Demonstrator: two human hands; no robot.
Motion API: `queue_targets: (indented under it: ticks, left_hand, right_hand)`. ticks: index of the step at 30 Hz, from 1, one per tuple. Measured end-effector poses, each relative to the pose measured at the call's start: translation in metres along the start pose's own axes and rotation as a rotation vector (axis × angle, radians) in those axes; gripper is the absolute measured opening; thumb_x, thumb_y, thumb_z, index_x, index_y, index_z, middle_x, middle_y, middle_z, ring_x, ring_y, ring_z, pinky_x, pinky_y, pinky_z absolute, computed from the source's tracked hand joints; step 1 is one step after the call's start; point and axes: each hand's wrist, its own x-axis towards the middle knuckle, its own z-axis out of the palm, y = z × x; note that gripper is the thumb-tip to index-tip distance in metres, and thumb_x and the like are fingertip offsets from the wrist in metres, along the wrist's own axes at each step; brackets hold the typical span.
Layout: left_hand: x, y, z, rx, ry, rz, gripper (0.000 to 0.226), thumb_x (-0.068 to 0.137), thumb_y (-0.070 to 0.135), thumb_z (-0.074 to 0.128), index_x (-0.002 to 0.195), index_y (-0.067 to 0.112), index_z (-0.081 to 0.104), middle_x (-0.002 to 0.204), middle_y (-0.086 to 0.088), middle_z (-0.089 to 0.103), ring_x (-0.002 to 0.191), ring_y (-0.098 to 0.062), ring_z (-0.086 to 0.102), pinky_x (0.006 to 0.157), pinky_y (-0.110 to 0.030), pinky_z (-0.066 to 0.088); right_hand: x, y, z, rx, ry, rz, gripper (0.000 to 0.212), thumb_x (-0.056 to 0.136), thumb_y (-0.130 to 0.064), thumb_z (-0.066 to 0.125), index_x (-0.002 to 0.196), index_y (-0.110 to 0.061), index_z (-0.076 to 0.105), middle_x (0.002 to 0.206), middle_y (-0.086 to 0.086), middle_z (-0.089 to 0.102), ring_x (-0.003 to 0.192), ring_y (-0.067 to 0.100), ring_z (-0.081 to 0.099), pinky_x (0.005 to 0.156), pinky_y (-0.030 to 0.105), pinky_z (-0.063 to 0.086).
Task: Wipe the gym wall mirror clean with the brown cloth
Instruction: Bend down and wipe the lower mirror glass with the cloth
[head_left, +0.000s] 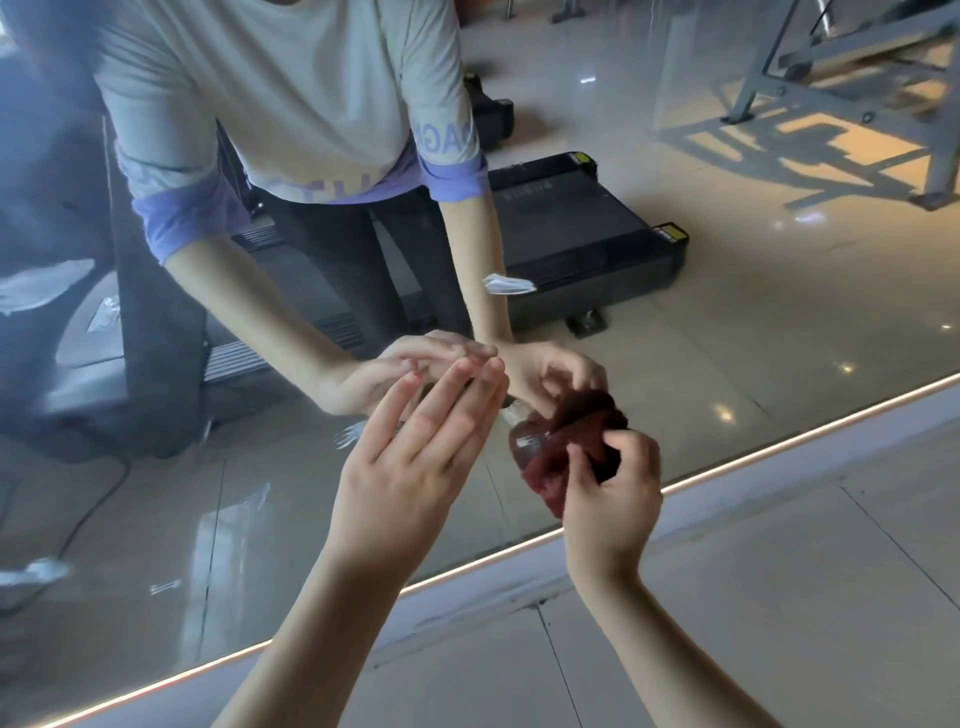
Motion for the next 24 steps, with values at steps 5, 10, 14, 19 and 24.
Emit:
queue_targets:
  ticks: [5,10,14,19,24]
  left_hand:
    - [-0.002,-0.001,0.002,0.031,-0.014,0.004,0.047,0.098,0.010,0.053,0.144,0.010,0.051,0.153,-0.001,0.040,0.140,-0.020,0.038,0.120,-0.039,0.021]
    - [-0.003,-0.003,0.001,0.025,-0.016,0.016,0.049,0.097,0.008,0.053,0.146,0.011,0.049,0.153,-0.001,0.039,0.141,-0.020,0.036,0.122,-0.039,0.019]
    - [-0.003,-0.003,0.002,0.020,-0.016,0.006,0.042,0.102,0.008,0.043,0.143,0.009,0.054,0.152,-0.001,0.040,0.140,-0.020,0.037,0.121,-0.039,0.019]
    - [-0.005,-0.003,0.002,0.034,-0.026,0.008,0.047,0.099,0.007,0.048,0.146,0.010,0.049,0.154,0.000,0.037,0.144,-0.019,0.028,0.123,-0.038,0.018]
    - [-0.005,-0.004,0.002,0.027,-0.035,0.020,0.045,0.100,0.008,0.048,0.145,0.010,0.052,0.153,0.000,0.038,0.141,-0.019,0.037,0.121,-0.039,0.020]
  right_hand:
    - [-0.018,-0.021,0.005,0.077,-0.214,-0.206,0.025,0.072,0.000,0.079,0.088,-0.010,0.062,0.092,-0.002,0.058,0.084,0.006,0.055,0.073,0.007,0.043]
    - [-0.002,-0.011,0.002,0.063,-0.001,0.066,0.030,0.074,0.006,0.078,0.100,0.001,0.063,0.102,0.003,0.052,0.093,0.025,0.058,0.077,0.005,0.036]
    - [-0.024,-0.029,0.010,0.075,-0.109,0.028,0.027,0.078,0.004,0.076,0.100,-0.004,0.063,0.101,0.001,0.056,0.093,0.013,0.055,0.077,-0.001,0.035]
    - [-0.001,-0.016,-0.002,0.064,-0.132,-0.045,0.028,0.072,0.006,0.079,0.093,-0.005,0.064,0.095,-0.001,0.054,0.086,0.004,0.050,0.078,0.000,0.035]
    - [-0.018,-0.030,0.010,0.091,-0.046,0.155,0.031,0.081,0.008,0.070,0.109,-0.002,0.060,0.108,0.002,0.052,0.100,0.011,0.054,0.079,0.004,0.034]
